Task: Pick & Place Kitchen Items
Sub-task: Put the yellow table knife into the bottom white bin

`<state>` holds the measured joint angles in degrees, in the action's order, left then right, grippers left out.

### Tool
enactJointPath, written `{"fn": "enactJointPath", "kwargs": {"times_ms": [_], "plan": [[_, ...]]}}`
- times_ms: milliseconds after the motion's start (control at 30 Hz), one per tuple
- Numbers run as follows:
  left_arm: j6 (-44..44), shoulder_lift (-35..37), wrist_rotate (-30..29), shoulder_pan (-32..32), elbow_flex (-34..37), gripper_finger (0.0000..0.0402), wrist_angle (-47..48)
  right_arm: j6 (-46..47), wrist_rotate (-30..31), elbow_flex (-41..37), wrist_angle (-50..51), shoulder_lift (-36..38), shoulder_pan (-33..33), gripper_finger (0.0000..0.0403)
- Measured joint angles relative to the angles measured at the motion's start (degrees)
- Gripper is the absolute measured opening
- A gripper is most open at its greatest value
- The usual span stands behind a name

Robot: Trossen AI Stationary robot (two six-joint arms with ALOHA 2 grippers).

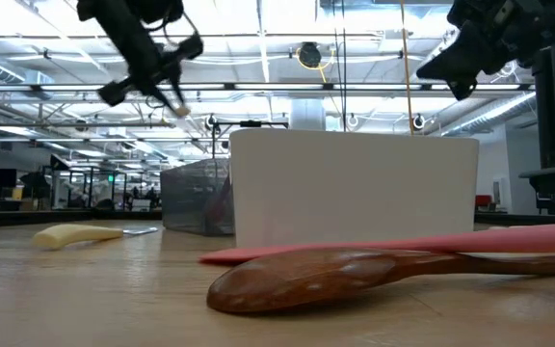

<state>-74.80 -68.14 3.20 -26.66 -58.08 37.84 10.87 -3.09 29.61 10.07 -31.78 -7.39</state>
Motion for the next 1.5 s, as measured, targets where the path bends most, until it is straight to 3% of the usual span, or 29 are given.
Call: {"fn": "enactJointPath", "kwargs": {"times_ms": [267, 567, 767, 933, 1000, 1500], "plan": [[-1.5, -0.2, 0.0, 6.4, 0.0, 0.0035, -17.2, 0.0, 0.0, 0.0, -2.1, 0.0, 0.0, 0.0000], [-4.5, -1.3, -3.2, 13.1, 0.0, 0.0035, -23.1, 0.0, 0.0, 0.0, -3.7, -0.3, 0.0, 0.0000], [-5.6, -3.4, -3.8, 16.5, 0.0, 0.0035, -28.6, 0.0, -0.3, 0.0, -17.1, -3.5, 0.0, 0.0002], [-6.1, -6.2, -3.7, 19.1, -0.3, 0.0035, -32.5, 0.1, -4.5, 0.0, -25.5, -8.4, 0.0, 0.0015], [-5.2, -8.1, -3.2, 20.5, -0.6, 0.0035, -36.4, 0.5, -4.8, 0.0, -25.4, -9.7, 0.0, 0.0020], [-1.0, -10.9, 0.3, 29.1, -0.4, 0.0035, -40.2, 0.7, -4.6, 0.0, -26.8, -13.8, 0.0, 0.0047]]}}
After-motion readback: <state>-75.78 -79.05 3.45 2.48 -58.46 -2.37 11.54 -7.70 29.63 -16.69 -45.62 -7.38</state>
